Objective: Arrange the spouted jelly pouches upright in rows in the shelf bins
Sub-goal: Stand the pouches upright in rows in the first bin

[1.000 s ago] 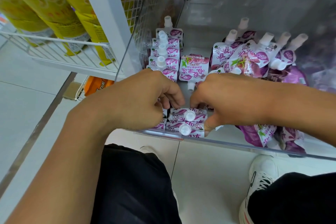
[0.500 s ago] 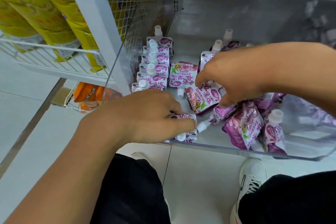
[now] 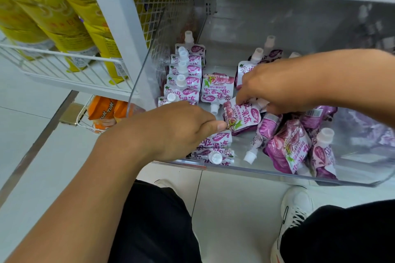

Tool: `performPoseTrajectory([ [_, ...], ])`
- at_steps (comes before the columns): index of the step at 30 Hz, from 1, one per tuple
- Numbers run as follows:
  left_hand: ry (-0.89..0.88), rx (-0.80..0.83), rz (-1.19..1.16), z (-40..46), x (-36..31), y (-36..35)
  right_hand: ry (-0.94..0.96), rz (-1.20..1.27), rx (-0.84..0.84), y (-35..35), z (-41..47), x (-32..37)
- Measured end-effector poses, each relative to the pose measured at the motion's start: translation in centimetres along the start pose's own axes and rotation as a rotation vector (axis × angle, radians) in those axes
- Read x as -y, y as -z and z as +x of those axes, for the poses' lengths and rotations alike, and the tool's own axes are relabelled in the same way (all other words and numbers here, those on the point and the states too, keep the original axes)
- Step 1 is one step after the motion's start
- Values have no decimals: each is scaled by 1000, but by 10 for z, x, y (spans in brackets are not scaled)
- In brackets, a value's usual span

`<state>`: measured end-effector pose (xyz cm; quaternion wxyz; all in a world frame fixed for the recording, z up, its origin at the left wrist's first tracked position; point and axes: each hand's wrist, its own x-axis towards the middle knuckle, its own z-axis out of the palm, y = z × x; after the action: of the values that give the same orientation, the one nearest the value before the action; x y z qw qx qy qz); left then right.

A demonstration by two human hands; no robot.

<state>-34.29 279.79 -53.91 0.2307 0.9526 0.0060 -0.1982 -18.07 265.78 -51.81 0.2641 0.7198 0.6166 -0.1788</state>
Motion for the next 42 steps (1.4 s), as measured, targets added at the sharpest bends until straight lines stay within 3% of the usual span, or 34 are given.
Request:
performPoseTrajectory([
  [7,-6,6,-22,-4,-2,1,51,6,19,18,0,7],
  [14,-53,-107,-108,-13,7,10,43,377,-325,16,-2,9],
  [18,-33,-176,-117,-17,13,11,-53,530,-431,-3,-1,9],
  [23,12,-175,-199,-17,10,13,-113,426,-608,-8,-11,16],
  [31,-50,-192,-92,-5,-1,2,-71,316,-661,1,-17,28],
  [33,-73,-182,-107,-3,1,3,-43,454,-623,-3,-10,31],
  [36,-85,-185,-119,-4,3,5,69,751,-383,-10,7,36],
  [42,-20,-333,-178,-9,11,12,172,898,5,-11,27,31],
])
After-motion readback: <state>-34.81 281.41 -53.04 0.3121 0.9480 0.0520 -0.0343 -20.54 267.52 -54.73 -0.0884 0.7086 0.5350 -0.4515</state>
